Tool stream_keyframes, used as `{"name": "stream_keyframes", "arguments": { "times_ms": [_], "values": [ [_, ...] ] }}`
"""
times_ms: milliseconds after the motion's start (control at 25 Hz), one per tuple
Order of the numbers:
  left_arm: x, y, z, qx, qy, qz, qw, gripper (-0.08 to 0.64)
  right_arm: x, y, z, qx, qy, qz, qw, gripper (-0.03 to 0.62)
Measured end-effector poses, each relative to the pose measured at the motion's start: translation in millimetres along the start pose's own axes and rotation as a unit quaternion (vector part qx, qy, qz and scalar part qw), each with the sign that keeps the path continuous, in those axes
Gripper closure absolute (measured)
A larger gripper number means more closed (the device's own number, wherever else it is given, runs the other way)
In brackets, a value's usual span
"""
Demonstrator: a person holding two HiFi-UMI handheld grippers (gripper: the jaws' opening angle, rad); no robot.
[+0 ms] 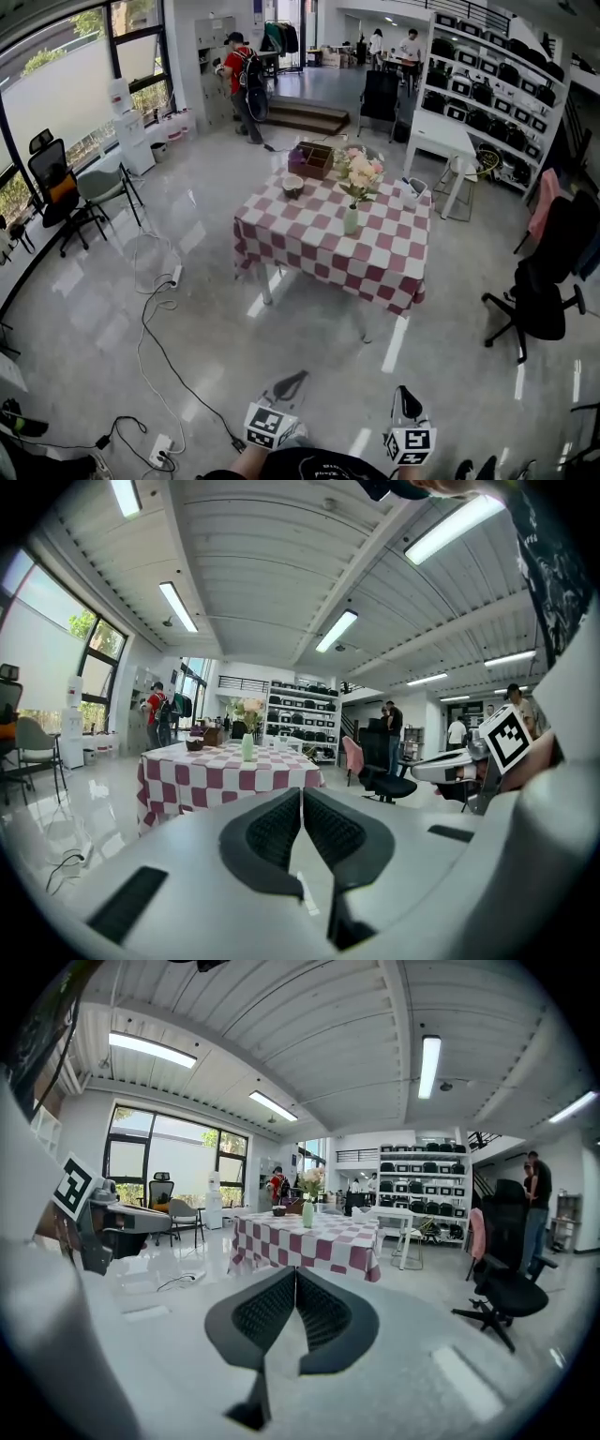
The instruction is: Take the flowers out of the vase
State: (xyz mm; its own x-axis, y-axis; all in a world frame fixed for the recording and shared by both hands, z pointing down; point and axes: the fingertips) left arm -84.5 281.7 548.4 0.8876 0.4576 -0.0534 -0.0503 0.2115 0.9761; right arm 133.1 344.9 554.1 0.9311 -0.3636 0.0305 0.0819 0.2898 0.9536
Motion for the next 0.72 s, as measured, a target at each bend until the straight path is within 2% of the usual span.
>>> {"name": "stream_keyframes", "arguments": {
  "times_ms": [240,440,720],
  "values": [
    [-26.7,-10.4,18.3,0.005,0.013,0.003,0.9999,0.54,-4.9,-9.4,28.5,0.009,0.015,0.013,1.0,0.584],
    [-47.2,-7.8,28.4,0.001,0.026,0.003,0.9997,0.54,-12.4,-15.1,42.5,0.023,0.023,0.044,0.999,0.584],
    [-59.8,-13.6,32.8,0.001,0.029,0.003,0.9996,0.54,-19.3,-18.7,52.2,0.024,0.03,0.047,0.998,0.584]
  ]
}}
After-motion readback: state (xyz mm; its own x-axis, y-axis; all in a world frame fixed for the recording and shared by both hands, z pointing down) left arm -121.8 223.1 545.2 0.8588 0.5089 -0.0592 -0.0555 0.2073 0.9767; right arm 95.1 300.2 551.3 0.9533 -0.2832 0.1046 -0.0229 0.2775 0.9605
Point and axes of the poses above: the fingertips, and each gripper's own axes: z forward along the fingers, x to its right, y out of its underside, and after that the axes turned 15 degrees about -y, right-handed
